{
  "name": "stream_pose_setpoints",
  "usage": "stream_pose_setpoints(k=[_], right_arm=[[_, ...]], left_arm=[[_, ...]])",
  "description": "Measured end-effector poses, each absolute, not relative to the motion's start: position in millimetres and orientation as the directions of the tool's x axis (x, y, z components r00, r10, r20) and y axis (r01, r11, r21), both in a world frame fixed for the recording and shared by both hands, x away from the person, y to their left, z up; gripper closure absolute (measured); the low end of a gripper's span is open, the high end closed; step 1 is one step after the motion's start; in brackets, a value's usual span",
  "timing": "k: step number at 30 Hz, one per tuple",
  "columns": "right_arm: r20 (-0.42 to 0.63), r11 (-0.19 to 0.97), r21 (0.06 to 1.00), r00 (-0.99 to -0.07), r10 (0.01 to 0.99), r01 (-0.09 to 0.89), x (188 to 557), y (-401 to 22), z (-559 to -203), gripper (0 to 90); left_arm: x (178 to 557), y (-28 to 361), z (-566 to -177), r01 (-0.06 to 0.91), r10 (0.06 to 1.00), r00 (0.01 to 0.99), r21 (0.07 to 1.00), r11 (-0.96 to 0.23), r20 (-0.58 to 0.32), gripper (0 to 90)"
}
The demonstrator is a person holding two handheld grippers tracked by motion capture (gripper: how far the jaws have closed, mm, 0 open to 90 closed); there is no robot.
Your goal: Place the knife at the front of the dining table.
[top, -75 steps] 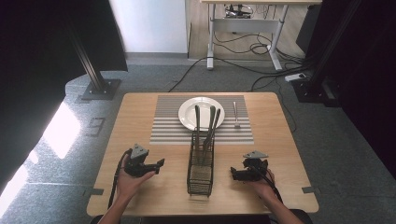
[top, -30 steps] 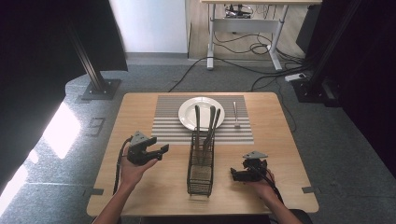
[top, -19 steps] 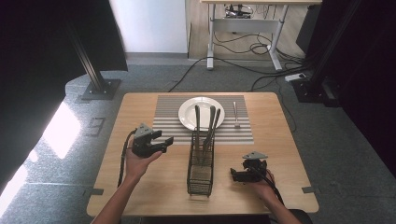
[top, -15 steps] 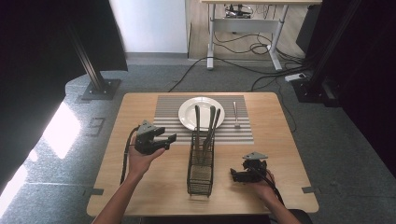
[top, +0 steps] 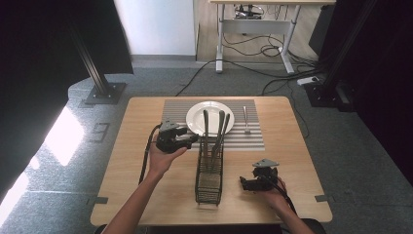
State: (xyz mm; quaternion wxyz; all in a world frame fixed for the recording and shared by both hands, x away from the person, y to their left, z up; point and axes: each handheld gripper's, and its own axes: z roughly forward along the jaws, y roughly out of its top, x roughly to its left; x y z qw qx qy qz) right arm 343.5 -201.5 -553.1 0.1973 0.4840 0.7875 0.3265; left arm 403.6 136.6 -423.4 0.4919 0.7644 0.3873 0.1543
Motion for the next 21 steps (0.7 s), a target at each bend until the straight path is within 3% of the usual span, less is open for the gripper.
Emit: stream_pose_setpoints(k=[21], right_arm=[[0.002,0.326,0.706,-0.462,0.887,0.628,343,-202,-553,5.6]], left_arm=[[425,103,-419,0.46,0.716,0.677,0.857,-0.232,-0.169,48.9]])
